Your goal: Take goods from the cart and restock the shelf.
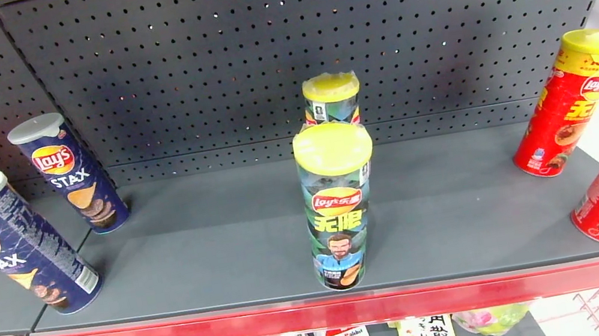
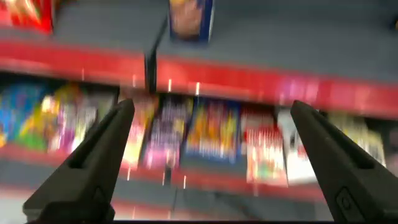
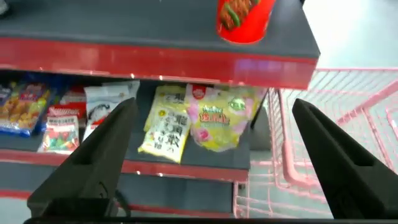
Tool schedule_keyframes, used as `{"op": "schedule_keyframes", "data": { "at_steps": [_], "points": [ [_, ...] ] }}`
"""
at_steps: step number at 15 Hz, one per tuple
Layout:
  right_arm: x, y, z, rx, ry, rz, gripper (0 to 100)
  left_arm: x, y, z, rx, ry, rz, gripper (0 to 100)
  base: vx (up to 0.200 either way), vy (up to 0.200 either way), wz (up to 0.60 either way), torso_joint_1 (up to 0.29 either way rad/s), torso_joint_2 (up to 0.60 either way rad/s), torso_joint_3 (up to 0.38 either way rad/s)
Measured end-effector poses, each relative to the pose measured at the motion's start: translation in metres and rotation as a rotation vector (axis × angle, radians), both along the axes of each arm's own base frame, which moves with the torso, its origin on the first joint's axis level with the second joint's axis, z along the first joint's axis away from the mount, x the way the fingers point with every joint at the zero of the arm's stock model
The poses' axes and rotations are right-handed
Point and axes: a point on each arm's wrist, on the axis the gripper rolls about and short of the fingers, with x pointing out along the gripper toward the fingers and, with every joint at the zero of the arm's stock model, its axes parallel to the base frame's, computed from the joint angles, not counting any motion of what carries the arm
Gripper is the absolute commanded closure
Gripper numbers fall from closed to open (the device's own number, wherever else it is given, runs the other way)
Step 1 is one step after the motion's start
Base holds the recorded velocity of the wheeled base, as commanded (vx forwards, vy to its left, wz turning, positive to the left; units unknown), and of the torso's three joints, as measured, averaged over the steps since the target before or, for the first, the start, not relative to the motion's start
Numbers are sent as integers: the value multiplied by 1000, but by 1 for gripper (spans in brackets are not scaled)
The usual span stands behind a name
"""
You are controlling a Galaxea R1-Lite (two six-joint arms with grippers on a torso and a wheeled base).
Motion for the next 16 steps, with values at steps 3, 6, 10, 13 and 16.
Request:
{"op": "schedule_keyframes", "data": {
  "at_steps": [3,6,10,13,16],
  "points": [
    [9,0,-5,11,-135,-17,0,8,2,-22,-6,-49,75,0,0,0,0,0,0,0],
    [12,0,-15,27,-96,-2,0,8,1,-28,29,-34,-3,0,0,0,0,0,0,0],
    [12,0,-16,24,-94,-9,0,8,2,-29,25,-23,71,0,0,0,0,0,0,0],
    [12,0,-17,27,-94,-7,0,8,3,-33,10,13,107,0,0,0,0,0,0,0],
    [12,0,-17,40,-94,-3,0,8,2,-34,69,24,35,0,0,0,0,0,0,0]
  ]
}}
